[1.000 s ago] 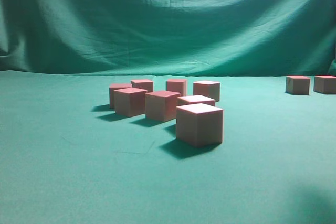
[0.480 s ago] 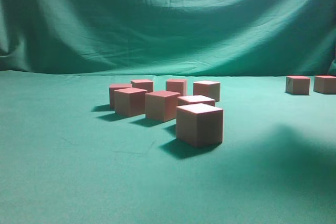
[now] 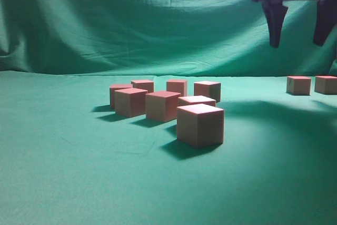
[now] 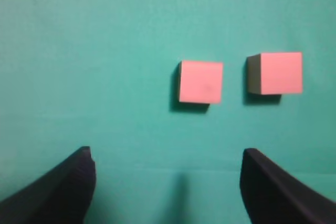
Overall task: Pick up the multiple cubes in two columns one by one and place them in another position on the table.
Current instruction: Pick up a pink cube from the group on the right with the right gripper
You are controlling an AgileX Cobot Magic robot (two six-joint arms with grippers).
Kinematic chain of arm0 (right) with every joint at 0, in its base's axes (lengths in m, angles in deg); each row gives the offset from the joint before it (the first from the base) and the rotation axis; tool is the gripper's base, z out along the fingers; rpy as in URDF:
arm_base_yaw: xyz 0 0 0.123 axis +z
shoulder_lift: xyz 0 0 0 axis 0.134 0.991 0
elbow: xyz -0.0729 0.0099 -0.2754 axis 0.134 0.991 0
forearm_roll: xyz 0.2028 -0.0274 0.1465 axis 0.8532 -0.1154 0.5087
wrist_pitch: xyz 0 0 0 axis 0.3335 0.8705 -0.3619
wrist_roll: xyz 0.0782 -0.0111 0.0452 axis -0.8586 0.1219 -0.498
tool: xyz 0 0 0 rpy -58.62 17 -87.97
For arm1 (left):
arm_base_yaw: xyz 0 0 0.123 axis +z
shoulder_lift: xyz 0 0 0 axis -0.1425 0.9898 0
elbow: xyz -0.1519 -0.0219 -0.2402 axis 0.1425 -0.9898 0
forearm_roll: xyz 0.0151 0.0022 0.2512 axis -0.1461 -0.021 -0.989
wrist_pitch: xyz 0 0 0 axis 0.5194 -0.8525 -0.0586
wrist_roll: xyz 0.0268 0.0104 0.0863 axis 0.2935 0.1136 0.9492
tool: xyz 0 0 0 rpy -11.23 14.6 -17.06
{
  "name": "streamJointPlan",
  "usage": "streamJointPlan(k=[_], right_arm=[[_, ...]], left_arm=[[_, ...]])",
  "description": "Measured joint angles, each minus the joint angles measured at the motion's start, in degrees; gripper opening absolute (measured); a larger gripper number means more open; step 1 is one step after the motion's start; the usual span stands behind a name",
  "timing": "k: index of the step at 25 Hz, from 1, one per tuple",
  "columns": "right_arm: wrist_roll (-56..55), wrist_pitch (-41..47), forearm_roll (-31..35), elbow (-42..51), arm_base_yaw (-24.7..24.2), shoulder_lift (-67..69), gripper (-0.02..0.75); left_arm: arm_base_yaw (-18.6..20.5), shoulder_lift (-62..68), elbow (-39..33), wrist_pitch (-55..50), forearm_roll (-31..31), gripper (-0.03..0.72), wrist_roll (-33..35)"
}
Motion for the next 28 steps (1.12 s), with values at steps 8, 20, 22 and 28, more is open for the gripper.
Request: streamJointPlan(k=[8,20,22,28], right_arm=[[0.1,-0.3,-1.4,-4.9,0.0,8.0,0.547],[0.1,-2.8,-5.0,-5.6,0.0,9.8,0.547],[0.1,-2.9,-5.1,-5.8,-0.1,10.8,0.547],[0.1,-4.1,-5.1,-5.8,-0.5,11.6,0.547]], left_arm=[[0.0,0.0,0.0,0.0,0.0,0.0,0.0],[0.0,0.0,0.0,0.0,0.0,0.0,0.0],[0.0,0.0,0.0,0.0,0.0,0.0,0.0],[0.0,0.0,0.0,0.0,0.0,0.0,0.0]])
